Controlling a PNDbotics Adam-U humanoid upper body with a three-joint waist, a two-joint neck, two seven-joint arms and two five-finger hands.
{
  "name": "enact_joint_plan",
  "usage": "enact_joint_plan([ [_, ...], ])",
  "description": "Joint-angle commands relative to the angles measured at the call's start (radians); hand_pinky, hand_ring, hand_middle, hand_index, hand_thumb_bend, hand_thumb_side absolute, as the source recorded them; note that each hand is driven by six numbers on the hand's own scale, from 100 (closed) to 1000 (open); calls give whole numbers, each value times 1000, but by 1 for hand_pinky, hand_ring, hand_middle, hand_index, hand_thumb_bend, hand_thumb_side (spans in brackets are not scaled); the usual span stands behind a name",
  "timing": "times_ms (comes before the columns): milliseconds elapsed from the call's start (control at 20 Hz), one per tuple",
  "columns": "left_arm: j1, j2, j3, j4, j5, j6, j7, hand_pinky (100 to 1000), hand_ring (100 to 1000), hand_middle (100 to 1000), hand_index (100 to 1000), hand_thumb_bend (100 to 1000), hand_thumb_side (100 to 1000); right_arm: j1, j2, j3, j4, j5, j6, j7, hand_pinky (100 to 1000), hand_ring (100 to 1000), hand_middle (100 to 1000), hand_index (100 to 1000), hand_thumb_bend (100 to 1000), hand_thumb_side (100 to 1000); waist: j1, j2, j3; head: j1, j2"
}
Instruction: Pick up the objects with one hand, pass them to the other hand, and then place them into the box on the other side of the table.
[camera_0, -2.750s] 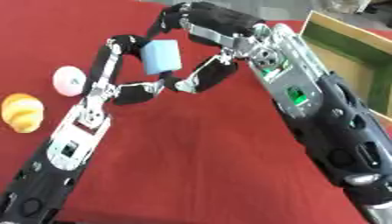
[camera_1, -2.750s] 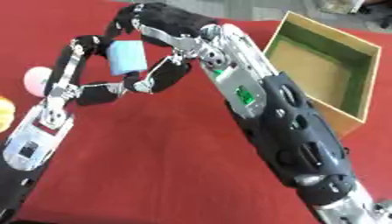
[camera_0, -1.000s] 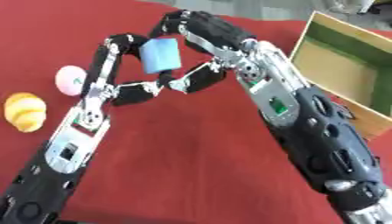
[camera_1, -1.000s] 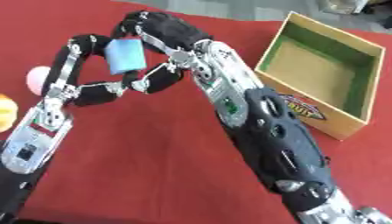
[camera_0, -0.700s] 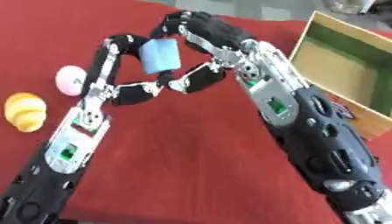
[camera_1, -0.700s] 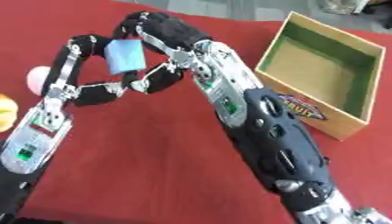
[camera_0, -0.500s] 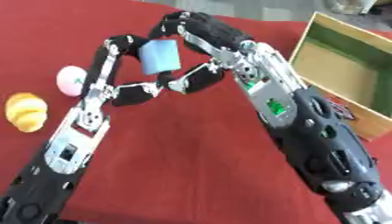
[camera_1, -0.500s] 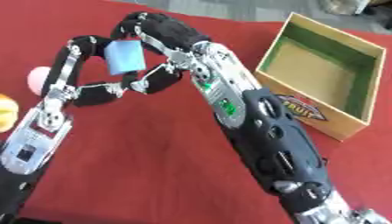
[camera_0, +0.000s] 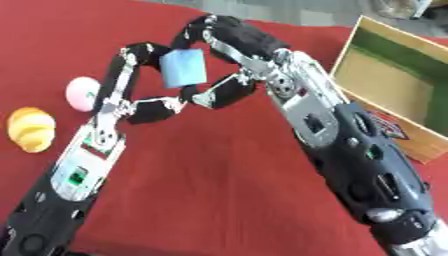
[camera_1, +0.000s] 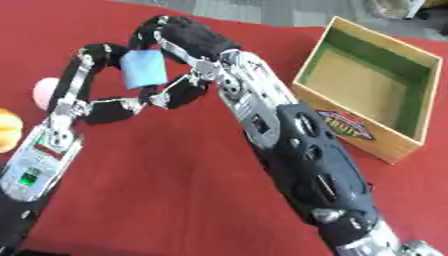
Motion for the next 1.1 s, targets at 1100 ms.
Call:
enact_joint_plan([
  [1100, -23, -7, -11, -34, -46, -36, -77, 798, 597, 600, 634, 348, 100, -4, -16, -19, 13, -92, 16, 22, 712, 673, 379, 568, 364, 100, 15, -10, -1, -4, -4],
])
